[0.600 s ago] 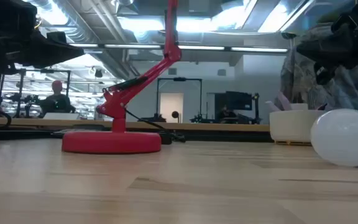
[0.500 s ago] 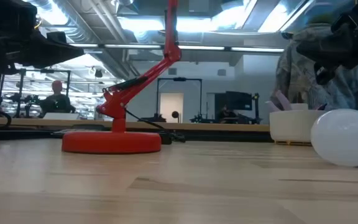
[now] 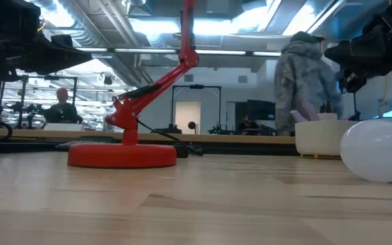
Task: Screw lightbulb
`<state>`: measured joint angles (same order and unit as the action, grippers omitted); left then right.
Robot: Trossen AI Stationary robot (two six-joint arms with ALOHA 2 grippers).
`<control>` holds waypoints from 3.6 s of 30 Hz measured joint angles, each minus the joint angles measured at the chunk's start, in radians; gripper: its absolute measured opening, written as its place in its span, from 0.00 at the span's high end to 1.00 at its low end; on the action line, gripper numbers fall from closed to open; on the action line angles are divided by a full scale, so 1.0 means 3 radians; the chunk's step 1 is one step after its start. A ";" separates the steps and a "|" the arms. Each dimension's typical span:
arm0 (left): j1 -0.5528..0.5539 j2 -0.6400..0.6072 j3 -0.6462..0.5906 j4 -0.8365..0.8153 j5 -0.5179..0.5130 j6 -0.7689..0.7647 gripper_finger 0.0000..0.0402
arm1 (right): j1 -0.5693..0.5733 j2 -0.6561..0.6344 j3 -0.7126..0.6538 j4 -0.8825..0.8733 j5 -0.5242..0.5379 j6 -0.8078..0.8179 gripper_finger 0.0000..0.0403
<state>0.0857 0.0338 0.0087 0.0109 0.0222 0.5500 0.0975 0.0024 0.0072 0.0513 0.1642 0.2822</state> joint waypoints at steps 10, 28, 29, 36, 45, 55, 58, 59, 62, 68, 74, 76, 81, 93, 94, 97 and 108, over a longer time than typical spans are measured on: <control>0.0000 0.0000 0.0000 0.0000 -0.0001 0.0001 0.97 | 0.0001 -0.0001 0.0000 0.0000 0.0000 0.0001 0.95; 0.0001 -0.0001 0.0001 0.0000 0.0000 0.0000 0.97 | 0.0001 0.0000 0.0000 0.0000 0.0000 0.0001 0.95; 0.0000 0.0000 0.0001 0.0000 0.0000 0.0001 0.97 | 0.0000 -0.0001 0.0001 0.0000 0.0000 0.0001 0.95; 0.0001 0.0000 0.0001 0.0000 -0.0001 0.0001 0.97 | 0.0001 -0.0001 0.0000 0.0000 0.0000 0.0001 0.95; 0.0001 -0.0001 0.0000 0.0000 -0.0001 0.0001 0.97 | 0.0000 0.0000 0.0000 0.0000 0.0000 0.0000 0.95; -0.0047 -0.0004 -0.0002 0.0396 0.0192 -0.2026 0.97 | 0.0001 0.0000 0.0014 0.0008 0.0032 -0.0086 0.95; -0.0055 -0.0003 -0.0002 0.0579 0.0191 -0.2730 0.97 | 0.0001 0.0000 0.0017 0.0010 0.0031 -0.0086 0.95; -0.0055 -0.0003 -0.0002 0.0611 0.0188 -0.2905 0.97 | 0.0000 0.0000 0.0018 0.0011 0.0031 -0.0086 0.95; -0.0054 -0.0002 -0.0002 0.0622 0.0185 -0.3140 0.97 | 0.0001 0.0000 0.0019 0.0011 0.0031 -0.0073 0.95; -0.0052 0.0000 -0.0002 0.0694 0.0087 -0.3274 0.97 | 0.0001 0.0000 0.0020 0.0014 0.0028 0.0667 0.95; -0.0119 0.0044 0.0083 0.0716 -0.0031 -0.3323 0.97 | 0.0000 0.0000 0.0021 0.0014 0.0028 0.0793 0.95; -0.0168 0.0148 0.0200 0.0732 -0.0110 -0.3373 0.97 | 0.0001 0.0000 0.0021 0.0012 0.0003 0.0792 0.95; -0.0468 0.0814 0.0706 0.0708 -0.0154 -0.3420 0.99 | 0.0000 0.0000 0.0022 0.0002 0.0001 0.0775 0.95; -0.1708 0.3198 0.2397 0.0469 -0.0517 -0.3347 1.00 | 0.0000 0.0000 0.0024 -0.0020 -0.0192 0.0614 0.95; -0.1834 0.3356 0.2534 0.0429 -0.0611 -0.3357 1.00 | 0.0001 0.0000 0.0024 -0.0025 -0.0242 0.0613 0.95; -0.2164 0.3823 0.2948 0.0325 -0.1010 -0.3291 1.00 | 0.0001 0.0000 0.0024 -0.0032 -0.0363 0.0613 0.95; -0.2073 0.5546 0.4182 0.0282 -0.1500 -0.3017 1.00 | 0.0000 0.0000 0.0025 -0.0024 -0.0439 0.0613 0.95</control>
<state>-0.5362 1.6977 1.2632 0.0956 -0.4278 -0.3551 0.0975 0.0025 0.0147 0.0440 0.0326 0.4660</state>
